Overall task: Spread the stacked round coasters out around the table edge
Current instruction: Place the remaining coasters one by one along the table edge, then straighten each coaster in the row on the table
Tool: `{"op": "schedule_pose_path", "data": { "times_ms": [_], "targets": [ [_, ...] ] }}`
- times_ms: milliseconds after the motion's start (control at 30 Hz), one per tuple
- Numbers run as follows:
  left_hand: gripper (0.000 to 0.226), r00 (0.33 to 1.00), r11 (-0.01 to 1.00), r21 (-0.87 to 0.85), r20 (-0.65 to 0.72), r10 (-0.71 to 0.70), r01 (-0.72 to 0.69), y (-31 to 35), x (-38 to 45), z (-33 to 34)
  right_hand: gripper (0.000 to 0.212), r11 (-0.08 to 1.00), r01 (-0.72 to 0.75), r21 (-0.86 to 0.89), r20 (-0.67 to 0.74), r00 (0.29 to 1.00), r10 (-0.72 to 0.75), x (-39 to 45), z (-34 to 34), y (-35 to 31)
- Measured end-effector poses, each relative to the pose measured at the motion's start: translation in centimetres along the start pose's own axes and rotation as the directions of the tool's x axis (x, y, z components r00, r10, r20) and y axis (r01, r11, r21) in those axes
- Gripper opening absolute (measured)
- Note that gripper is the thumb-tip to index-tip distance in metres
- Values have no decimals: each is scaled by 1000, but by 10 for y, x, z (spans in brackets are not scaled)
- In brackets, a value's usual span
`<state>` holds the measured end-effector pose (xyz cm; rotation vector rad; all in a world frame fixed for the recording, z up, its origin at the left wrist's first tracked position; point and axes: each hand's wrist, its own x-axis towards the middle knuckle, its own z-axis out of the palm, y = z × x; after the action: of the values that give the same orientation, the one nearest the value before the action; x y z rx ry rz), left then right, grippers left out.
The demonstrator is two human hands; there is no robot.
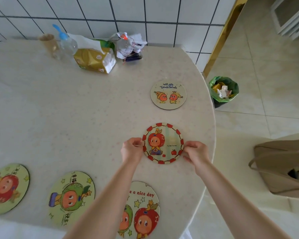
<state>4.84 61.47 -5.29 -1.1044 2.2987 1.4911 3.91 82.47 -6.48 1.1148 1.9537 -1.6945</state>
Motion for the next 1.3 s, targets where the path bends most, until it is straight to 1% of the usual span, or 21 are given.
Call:
{"op": "schedule_pose_path", "data": {
  "times_ms": [133, 200, 300, 400, 433, 533, 600, 700, 800, 833, 900, 1000, 1100, 1300],
  "targets": [
    [31, 999, 996, 75, 32, 39, -41, -17, -15, -13, 19, 999, -1, -32, 35, 999, 2, -12, -6, 12],
    [31, 999, 994, 93, 24, 47, -49, -32, -25, -24, 18, 1000, -13, -24, 68, 998, 14, -23, -7, 22],
    [30, 999, 991, 125, 22, 39, -42, -60, -38, -44, 17, 998, -10, -70, 118, 993, 18, -48, -4, 44],
    [31, 997, 985, 166, 66, 36, -47, -86, -49, -64, 14, 991, 7, -135, 152, 988, 14, -78, 0, 67],
    [32, 995, 980, 187, 88, 55, -71, -92, -53, -71, 14, 987, 13, -162, 148, 989, 11, -88, 1, 76],
    [30, 974, 946, 254, 148, 169, -202, -110, -64, -86, 16, 974, 11, -225, 117, 993, 16, -116, 6, 105],
    [30, 964, 926, 283, 163, 211, -250, -123, -71, -95, 17, 979, -3, -203, 79, 997, 20, -133, 13, 122],
    [34, 973, 935, 281, 140, 183, -216, -140, -89, -101, 16, 995, -39, -93, -14, 999, 38, -154, 22, 140],
    [42, 981, 963, 221, 148, 126, -157, -145, -112, -100, 18, 999, -36, -22, -128, 991, 33, -168, 32, 151],
    [45, 982, 969, 200, 155, 112, -142, -147, -117, -100, 19, 999, -35, -21, -161, 986, 31, -172, 36, 152],
    [48, 985, 979, 166, 149, 92, -117, -149, -119, -104, 22, 996, -28, -89, -214, 977, 8, -177, 45, 152],
    [47, 989, 988, 146, 145, 37, -58, -151, -111, -114, 25, 984, 9, -175, -211, 976, -46, -183, 51, 149],
    [47, 983, 986, 150, 180, 48, -75, -152, -107, -117, 24, 986, 17, -167, -192, 980, -50, -184, 50, 151],
    [45, 983, 988, 134, 174, 54, -78, -152, -106, -120, 25, 993, 30, -111, -142, 989, -46, -183, 48, 150]
  ]
}}
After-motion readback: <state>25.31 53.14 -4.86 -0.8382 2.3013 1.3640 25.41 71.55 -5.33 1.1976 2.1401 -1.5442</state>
